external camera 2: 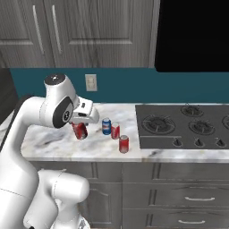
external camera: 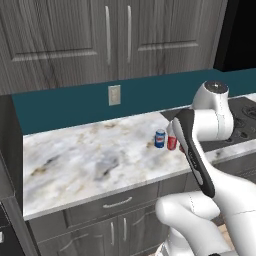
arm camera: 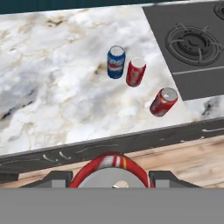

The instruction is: Four empty soda cans are scattered around the kitchen. Gather all the cans and cluster them next to the stove for recycling.

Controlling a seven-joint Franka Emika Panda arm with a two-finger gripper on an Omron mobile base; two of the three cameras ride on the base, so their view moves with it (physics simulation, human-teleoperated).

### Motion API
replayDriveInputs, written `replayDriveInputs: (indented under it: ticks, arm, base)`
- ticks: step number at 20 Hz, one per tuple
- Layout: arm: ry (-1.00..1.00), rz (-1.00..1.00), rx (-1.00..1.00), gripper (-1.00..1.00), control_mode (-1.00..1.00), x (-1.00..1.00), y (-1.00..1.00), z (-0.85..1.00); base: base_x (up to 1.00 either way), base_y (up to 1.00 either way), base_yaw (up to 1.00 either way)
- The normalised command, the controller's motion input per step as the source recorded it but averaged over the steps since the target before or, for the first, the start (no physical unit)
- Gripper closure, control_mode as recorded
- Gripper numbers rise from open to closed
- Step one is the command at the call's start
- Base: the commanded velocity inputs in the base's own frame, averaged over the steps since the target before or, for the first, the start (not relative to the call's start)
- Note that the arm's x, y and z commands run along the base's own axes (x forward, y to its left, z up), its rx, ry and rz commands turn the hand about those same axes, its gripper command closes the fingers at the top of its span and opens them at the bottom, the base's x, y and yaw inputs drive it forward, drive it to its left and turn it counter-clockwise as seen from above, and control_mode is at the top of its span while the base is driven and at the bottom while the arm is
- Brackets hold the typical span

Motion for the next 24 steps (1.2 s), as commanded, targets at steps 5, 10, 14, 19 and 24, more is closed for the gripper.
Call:
replayDriveInputs:
  ticks: [5,10,14,19,24]
  arm:
    - [0.01,0.0,0.0,1.0,-1.0,0.07,-0.05,-0.03]
    - [0.02,0.0,0.0,1.0,-1.0,0.02,-0.15,-0.16]
    - [0.0,0.0,0.0,1.0,-1.0,0.1,-0.08,-0.14]
    - [0.01,0.0,0.0,1.0,-1.0,0.15,-0.01,-0.18]
    - [0.01,0.0,0.0,1.0,-1.0,0.25,0.0,-0.18]
  base:
    - [0.14,-0.07,0.0]
    - [0.0,0.0,0.0]
    - [0.0,0.0,0.0]
    - [0.0,0.0,0.0]
    - [0.0,0.0,0.0]
